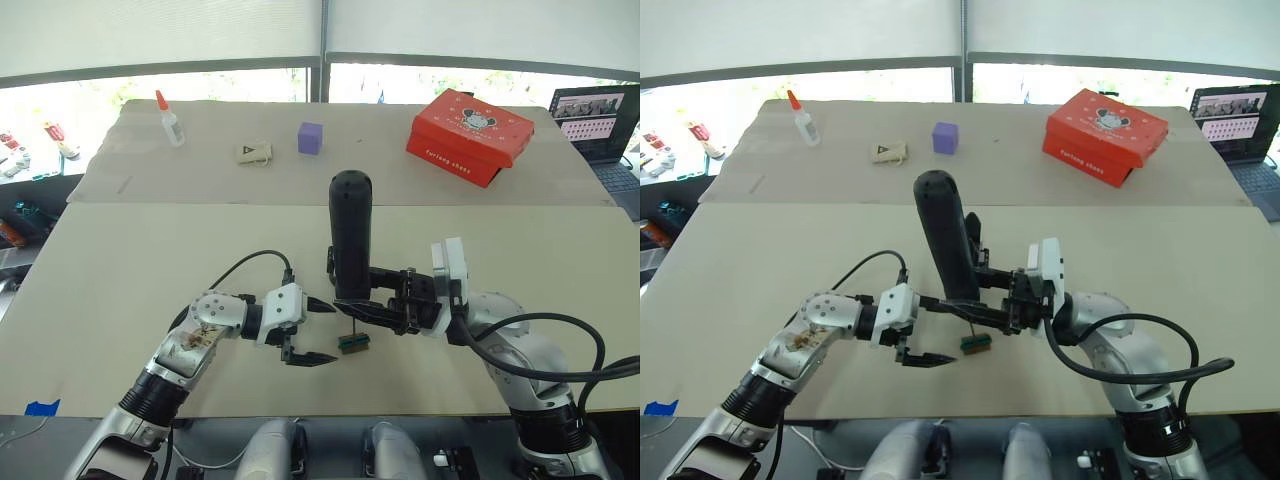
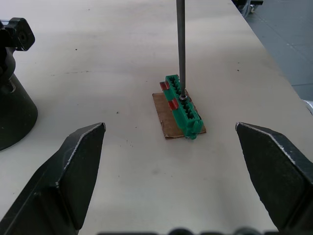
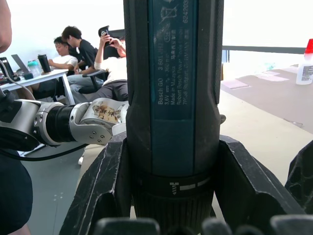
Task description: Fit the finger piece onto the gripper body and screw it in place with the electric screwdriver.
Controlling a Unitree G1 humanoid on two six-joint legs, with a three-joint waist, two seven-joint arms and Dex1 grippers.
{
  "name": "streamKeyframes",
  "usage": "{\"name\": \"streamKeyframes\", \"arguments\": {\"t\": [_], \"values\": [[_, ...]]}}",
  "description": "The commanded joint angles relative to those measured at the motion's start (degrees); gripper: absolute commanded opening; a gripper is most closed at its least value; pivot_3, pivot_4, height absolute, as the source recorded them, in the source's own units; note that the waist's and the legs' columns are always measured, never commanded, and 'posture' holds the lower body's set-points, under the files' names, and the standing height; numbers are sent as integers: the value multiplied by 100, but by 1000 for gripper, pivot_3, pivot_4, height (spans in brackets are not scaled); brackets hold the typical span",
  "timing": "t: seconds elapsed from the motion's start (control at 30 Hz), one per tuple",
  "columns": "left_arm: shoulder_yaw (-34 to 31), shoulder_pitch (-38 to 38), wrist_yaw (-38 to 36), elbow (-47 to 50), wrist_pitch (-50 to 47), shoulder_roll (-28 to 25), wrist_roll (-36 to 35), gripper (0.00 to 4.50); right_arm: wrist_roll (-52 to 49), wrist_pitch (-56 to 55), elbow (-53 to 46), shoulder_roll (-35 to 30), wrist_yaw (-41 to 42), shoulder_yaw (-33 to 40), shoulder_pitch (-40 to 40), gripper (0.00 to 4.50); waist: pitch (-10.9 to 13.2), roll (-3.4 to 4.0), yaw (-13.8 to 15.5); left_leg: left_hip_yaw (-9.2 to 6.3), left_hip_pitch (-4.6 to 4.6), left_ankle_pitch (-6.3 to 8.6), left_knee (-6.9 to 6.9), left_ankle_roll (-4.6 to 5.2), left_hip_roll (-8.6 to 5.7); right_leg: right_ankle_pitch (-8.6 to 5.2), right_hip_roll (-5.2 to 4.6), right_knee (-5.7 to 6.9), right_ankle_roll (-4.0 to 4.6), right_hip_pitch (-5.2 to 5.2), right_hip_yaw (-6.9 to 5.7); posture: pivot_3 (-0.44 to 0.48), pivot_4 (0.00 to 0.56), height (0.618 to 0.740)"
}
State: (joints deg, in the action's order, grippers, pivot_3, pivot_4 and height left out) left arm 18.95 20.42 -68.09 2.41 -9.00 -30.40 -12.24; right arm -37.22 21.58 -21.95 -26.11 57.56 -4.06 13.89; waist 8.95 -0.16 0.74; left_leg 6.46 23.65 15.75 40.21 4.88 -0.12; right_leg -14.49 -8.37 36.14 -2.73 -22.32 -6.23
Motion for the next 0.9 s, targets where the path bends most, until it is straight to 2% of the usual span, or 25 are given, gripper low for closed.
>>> {"name": "streamKeyframes", "arguments": {"t": [0.03,0.57,0.9], "values": [[-115,95,12,74,54,-8,-41,4500,-157,-116,-313,7,70,53,-6,1921,0,0,0,0,0,0,0,0,0,0,0,0,0,0,0,0,150,740],[-139,92,32,82,47,-21,-43,4500,-5,-213,-166,85,71,-74,-32,1921,0,0,-2,0,0,0,0,0,0,0,0,0,0,0,0,0,150,740],[-309,-75,62,276,-165,-142,-231,4500,-485,156,-530,-146,-68,281,339,1921,0,0,-10,0,0,0,0,0,1,0,0,1,0,-2,0,0,150,740]]}}
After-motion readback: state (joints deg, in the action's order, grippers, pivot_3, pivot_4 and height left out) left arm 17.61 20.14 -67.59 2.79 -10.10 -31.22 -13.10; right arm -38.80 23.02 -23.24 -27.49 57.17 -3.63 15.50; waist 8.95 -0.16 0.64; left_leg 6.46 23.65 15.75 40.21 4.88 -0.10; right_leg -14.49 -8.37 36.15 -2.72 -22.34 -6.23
